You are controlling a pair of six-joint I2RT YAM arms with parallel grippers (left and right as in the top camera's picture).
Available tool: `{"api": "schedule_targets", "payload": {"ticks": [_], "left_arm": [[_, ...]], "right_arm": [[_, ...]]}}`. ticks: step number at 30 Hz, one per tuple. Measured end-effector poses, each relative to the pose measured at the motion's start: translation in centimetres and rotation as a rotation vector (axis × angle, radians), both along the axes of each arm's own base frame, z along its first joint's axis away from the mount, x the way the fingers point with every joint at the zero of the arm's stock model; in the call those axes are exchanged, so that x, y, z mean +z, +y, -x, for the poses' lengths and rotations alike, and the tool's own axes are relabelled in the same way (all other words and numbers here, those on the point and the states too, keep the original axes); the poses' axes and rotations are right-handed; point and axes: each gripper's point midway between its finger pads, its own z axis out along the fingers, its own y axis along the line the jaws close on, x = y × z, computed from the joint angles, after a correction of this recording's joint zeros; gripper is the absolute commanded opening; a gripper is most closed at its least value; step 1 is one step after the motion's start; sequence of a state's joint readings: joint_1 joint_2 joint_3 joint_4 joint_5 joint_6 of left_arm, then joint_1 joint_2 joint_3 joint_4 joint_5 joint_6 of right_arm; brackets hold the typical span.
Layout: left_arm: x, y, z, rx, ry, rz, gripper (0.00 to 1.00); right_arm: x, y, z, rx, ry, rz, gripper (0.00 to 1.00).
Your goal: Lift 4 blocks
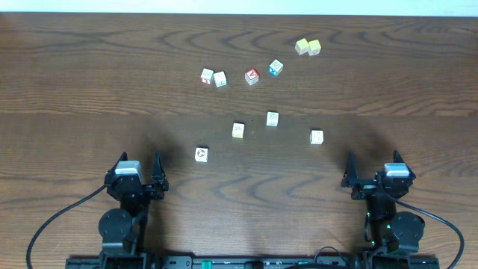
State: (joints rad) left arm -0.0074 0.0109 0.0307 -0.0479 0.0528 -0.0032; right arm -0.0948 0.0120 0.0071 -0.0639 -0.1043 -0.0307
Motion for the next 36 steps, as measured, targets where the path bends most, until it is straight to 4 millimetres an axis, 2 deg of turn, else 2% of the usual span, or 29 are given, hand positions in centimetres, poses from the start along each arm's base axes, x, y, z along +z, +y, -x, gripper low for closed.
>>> {"api": "schedule_targets", "payload": {"ticks": [27,31,36], "left_arm": [[0.0,0.0,0.0,0.0,0.0,0.0,0.74],[0.5,-0.2,-0.2,-0.01,-0.034,0.012,0.74],[2.4,-0.8,-0.3,-0.047,-0.119,0.03,0.74]], "right_arm": [[0.0,0.0,0.0,0.0,0.0,0.0,0.99],[0.0,0.0,0.0,-0.001,0.0,0.0,0.99],[0.0,0.0,0.0,0.0,0.0,0.0,0.99]]}}
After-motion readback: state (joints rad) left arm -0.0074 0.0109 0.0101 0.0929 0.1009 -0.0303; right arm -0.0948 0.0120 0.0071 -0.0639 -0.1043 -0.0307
